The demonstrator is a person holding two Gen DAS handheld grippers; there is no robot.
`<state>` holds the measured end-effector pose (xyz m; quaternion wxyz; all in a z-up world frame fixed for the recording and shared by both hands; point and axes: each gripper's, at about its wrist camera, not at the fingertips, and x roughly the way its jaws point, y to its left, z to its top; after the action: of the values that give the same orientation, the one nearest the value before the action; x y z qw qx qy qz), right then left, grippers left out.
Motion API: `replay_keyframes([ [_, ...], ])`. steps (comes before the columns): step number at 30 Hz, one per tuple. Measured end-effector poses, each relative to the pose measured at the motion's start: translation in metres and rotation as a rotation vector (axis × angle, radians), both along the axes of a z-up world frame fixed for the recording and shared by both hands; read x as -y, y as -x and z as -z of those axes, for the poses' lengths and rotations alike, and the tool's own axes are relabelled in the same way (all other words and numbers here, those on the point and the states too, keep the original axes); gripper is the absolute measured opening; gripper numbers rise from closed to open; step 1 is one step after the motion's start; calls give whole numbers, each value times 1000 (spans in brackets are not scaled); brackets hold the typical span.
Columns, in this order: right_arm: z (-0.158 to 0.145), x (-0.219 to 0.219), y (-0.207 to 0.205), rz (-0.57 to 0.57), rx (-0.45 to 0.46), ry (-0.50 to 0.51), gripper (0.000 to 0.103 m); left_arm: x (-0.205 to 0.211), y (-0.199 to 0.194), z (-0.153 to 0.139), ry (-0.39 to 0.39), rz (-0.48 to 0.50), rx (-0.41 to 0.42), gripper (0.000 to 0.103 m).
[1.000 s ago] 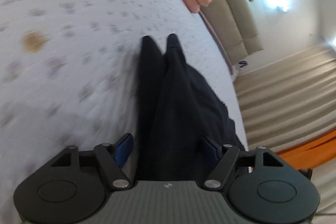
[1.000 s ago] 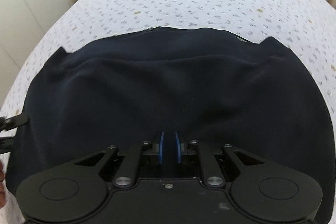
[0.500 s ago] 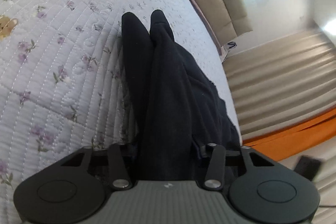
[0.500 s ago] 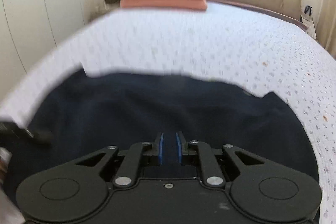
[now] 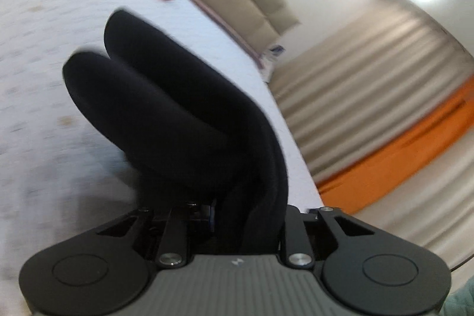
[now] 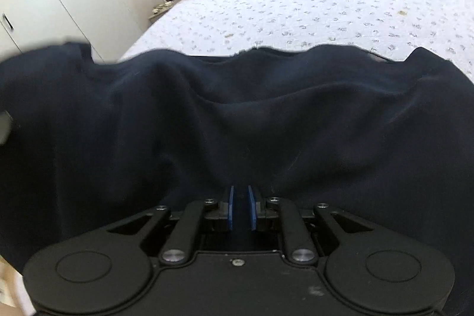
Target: Fold large clothes
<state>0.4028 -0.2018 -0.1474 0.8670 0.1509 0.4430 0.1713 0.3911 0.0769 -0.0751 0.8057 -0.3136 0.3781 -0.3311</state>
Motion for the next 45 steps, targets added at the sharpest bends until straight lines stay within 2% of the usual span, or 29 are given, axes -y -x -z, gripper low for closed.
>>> replay_keyframes([
  [3,-19,28,3,30,35,-28,16,68,-2,-26,-46,37,47,25],
  [6,-40,75,8,105,70,-22,16,142,-2,-37,-168,45,88,26],
  [8,-48,108,11,160,80,3,16,191,0,-29,-261,11,82,29],
  [9,-49,122,12,180,80,16,16,212,2,-21,-292,-15,80,35],
  [10,-48,136,12,194,73,49,16,227,4,-13,-300,-46,85,50],
  [11,-44,150,12,212,60,107,16,244,2,-3,-301,-88,55,64],
  [13,-37,178,14,247,25,142,18,270,9,12,-321,-78,-2,70],
  [14,-33,194,16,267,3,149,18,278,15,15,-315,-51,-17,69],
  [18,-37,238,27,296,-16,137,21,279,54,14,-82,183,-109,66],
  [19,-40,241,28,292,-18,118,22,275,64,10,-64,218,-120,66],
  [20,-44,245,29,279,-18,85,24,271,74,4,-79,227,-116,65],
  [23,-59,250,25,218,6,-19,46,246,88,-25,-223,136,-12,66],
  [25,-66,242,13,159,22,-86,84,236,88,-38,-356,84,46,66],
  [26,-67,235,4,128,21,-121,86,232,87,-39,-410,71,67,67],
  [29,-55,220,-26,59,-49,-217,84,234,86,-29,-520,124,84,66],
  [32,-43,211,-41,59,-115,-267,84,247,89,-16,-635,145,159,65],
  [35,-33,205,-52,77,-136,-306,86,238,87,-4,-608,144,132,64],
  [38,-31,184,-61,4,-138,-326,85,241,82,8,-520,133,76,58],
  [39,-33,178,-62,-6,-119,-303,67,243,84,10,-492,135,55,54],
  [40,-34,173,-62,-8,-100,-278,40,241,83,14,-462,141,34,46],
  [42,-45,170,-59,-5,-67,-240,28,248,78,22,-410,172,-7,41],
  [45,-69,178,-45,19,-4,-152,23,269,76,24,-385,231,0,40],
])
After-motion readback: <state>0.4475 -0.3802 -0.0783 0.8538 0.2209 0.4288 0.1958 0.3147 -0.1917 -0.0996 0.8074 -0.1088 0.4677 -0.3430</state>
